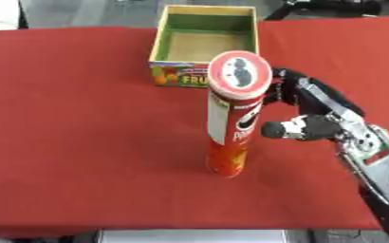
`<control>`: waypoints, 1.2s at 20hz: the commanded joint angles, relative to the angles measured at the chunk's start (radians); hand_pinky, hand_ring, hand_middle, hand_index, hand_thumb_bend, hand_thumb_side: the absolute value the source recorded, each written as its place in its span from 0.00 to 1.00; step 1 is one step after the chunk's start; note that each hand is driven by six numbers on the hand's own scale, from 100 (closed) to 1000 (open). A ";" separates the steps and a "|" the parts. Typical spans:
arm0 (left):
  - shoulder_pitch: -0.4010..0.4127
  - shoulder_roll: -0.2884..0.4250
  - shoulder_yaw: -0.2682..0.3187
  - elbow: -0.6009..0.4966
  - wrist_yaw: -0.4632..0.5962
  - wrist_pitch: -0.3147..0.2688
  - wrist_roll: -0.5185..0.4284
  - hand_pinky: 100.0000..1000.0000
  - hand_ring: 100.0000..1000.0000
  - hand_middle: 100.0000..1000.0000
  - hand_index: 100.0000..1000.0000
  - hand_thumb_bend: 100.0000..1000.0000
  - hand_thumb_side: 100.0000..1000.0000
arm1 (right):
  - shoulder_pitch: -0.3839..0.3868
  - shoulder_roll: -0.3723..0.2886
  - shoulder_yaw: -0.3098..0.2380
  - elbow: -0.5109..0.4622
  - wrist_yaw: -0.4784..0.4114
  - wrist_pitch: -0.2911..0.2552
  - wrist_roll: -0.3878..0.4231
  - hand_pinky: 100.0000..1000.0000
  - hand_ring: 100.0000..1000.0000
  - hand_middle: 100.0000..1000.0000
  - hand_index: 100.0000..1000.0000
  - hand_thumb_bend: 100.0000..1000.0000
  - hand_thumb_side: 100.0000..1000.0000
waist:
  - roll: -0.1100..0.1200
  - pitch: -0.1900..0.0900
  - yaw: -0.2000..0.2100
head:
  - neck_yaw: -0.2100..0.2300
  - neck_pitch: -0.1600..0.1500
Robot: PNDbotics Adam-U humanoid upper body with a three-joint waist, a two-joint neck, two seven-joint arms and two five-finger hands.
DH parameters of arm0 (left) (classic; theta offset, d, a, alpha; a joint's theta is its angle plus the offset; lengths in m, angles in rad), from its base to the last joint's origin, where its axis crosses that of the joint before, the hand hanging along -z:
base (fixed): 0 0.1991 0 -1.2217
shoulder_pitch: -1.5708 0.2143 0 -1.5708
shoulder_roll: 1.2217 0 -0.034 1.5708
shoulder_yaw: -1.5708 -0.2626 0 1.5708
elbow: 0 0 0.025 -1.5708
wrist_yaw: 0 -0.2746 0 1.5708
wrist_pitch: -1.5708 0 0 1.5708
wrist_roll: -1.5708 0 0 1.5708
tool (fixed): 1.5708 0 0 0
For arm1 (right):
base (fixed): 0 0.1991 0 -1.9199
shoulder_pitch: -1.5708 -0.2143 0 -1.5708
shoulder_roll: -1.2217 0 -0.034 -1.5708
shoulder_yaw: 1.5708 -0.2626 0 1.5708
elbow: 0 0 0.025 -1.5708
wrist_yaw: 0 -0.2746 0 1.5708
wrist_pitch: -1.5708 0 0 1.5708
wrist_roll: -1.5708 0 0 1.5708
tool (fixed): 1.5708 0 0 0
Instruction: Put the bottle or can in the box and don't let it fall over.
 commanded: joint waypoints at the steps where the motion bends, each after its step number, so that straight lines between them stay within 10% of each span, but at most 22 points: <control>1: -0.008 0.015 0.004 -0.010 0.001 -0.001 -0.003 0.69 0.79 0.72 0.76 0.39 0.73 | -0.020 -0.004 0.003 -0.003 -0.002 -0.002 0.009 0.72 0.72 0.86 0.87 1.00 0.49 | 0.000 -0.008 0.002 | -0.004 0.001; 24: -0.007 0.009 0.003 -0.009 0.003 0.000 -0.007 0.69 0.79 0.72 0.76 0.38 0.74 | -0.067 0.051 0.044 0.011 -0.019 -0.014 0.040 0.71 0.72 0.86 0.87 1.00 0.49 | 0.000 -0.001 0.010 | -0.007 -0.004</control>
